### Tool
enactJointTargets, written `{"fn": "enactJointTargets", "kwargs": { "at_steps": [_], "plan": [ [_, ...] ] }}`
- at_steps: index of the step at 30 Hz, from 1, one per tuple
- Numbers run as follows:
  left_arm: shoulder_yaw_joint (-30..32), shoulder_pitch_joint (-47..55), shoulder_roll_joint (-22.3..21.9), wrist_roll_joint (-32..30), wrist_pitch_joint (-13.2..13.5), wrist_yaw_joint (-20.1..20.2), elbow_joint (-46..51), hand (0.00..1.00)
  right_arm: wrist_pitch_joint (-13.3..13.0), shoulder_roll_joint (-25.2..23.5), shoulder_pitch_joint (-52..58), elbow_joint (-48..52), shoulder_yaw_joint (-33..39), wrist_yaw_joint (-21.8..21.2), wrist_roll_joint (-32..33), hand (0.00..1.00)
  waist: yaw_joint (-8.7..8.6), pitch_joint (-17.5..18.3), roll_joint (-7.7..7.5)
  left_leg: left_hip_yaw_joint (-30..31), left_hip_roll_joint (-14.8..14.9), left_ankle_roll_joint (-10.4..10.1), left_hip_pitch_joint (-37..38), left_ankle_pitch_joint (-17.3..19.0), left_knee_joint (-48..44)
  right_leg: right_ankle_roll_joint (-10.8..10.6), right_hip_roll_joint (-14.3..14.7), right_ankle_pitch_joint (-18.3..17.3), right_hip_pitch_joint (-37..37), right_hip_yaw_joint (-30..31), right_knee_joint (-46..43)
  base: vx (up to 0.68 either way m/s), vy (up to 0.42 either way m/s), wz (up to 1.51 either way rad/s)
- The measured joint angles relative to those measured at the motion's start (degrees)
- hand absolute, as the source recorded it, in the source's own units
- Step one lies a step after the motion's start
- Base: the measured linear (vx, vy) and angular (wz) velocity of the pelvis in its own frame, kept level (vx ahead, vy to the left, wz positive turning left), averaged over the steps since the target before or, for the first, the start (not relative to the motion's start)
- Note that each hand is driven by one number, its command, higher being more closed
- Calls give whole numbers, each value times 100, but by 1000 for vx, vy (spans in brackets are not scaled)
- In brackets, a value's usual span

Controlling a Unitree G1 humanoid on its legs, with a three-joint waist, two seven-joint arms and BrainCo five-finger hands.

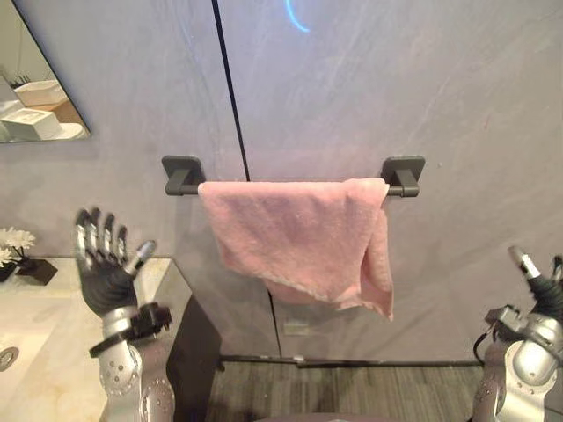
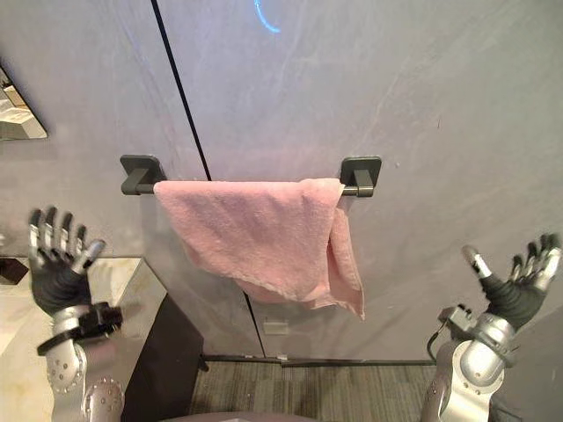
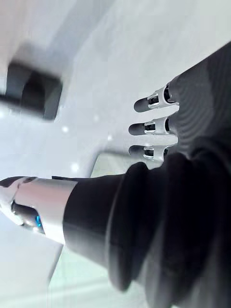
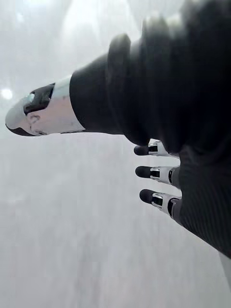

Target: Organize washtable

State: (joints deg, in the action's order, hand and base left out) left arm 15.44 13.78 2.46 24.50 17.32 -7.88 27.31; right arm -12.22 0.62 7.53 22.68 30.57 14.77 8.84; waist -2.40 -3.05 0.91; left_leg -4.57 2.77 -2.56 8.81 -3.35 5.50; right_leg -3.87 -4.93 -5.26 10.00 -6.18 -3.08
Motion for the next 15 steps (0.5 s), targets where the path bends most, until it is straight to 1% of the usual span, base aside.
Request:
{"fn": "enactJointTargets", "kwargs": {
  "at_steps": [1,2,4,5,6,7,9,11,12,13,14,15],
  "plan": [
    [-14,-126,90,-10,127,7,337,0,-150,67,-132,391,-128,-29,-55,0,-10,0,0,-1,-4,1,3,1,0,0,7,0,-2,9,6,-14,-9,-4],
    [-20,-172,123,-11,172,11,448,0,-203,117,-182,518,-197,-52,-58,0,-15,0,0,-2,-6,2,3,1,0,0,10,0,-3,12,10,-15,-12,-4],
    [-163,-374,323,20,337,69,803,0,-401,356,-432,945,-571,-238,-37,0,-29,1,1,-7,-42,4,12,1,-1,-1,14,0,-4,18,10,-14,0,-3],
    [-273,-476,467,94,416,197,926,0,-552,491,-608,1045,-831,-410,1,0,-33,1,0,-9,-47,4,19,1,-1,-1,12,1,0,28,6,0,0,0],
    [-526,-608,642,221,467,385,959,0,-665,635,-832,1054,-1157,-605,85,0,-30,-2,-5,-12,-52,5,43,0,-1,-2,9,1,20,43,1,0,0,0],
    [-698,-669,741,286,467,479,958,0,-681,702,-956,1052,-1357,-711,146,0,-28,-6,-11,-14,-56,5,62,1,-1,-2,6,1,36,46,1,0,0,0],
    [-1306,-822,1020,669,442,1003,867,0,-759,841,-1215,1049,-2053,-1236,709,0,-11,-8,-14,-22,-73,10,100,4,-1,-5,-9,-1,69,57,7,0,0,0],
    [-1748,-942,1221,800,420,1285,689,0,-747,951,-1350,995,-2548,-1475,979,0,4,-12,-12,-23,-80,11,98,4,0,-7,-14,-1,66,63,8,0,0,0],
    [-2061,-1035,1379,887,359,1516,497,0,-730,1070,-1456,931,-2946,-1710,1216,0,9,-14,-17,-24,-82,11,98,4,0,-8,-16,-1,65,65,8,-32,-1,-2],
    [-2399,-1132,1585,922,252,1803,192,0,-686,1296,-1615,779,-3427,-2037,1426,0,5,-21,-29,-34,-83,11,99,3,1,-8,-16,-1,58,77,9,0,0,0],
    [-2505,-1158,1652,925,196,1885,84,0,-651,1399,-1669,718,-3578,-2146,1451,0,6,-28,-38,-37,-83,11,99,3,1,-8,-16,-1,57,80,9,0,0,0],
    [-2657,-1170,1752,925,81,2059,-123,0,-538,1595,-1734,626,-3801,-2392,1532,0,5,-52,-63,-38,-82,12,99,3,1,-8,-15,0,55,83,9,0,0,0]
  ]
}}
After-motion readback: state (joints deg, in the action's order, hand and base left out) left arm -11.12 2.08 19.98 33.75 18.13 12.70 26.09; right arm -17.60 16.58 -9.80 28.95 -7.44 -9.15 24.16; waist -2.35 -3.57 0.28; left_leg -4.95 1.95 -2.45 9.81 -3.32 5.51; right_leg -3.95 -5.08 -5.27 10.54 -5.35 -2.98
